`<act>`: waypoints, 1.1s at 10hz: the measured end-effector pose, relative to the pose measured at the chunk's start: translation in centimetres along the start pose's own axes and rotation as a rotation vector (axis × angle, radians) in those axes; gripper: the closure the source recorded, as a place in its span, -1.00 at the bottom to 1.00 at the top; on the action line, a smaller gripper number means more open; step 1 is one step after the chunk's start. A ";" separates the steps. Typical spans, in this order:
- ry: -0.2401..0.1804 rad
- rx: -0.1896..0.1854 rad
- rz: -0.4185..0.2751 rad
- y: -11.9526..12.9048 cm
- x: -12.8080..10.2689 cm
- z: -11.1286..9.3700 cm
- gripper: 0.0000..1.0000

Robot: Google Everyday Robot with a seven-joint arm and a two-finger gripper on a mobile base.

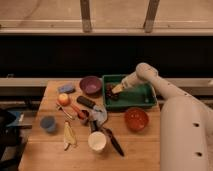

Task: Place grapes in paper cup

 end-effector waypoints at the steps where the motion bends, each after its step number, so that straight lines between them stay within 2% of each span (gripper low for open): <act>1: 0.004 -0.012 -0.007 0.2 -0.8 -0.8 1.00; 5: 0.020 -0.014 -0.082 1.8 -3.8 -7.0 1.00; 8: 0.034 -0.011 -0.119 2.4 -3.7 -9.4 1.00; 11: 0.070 -0.032 -0.177 3.7 -2.4 -12.3 1.00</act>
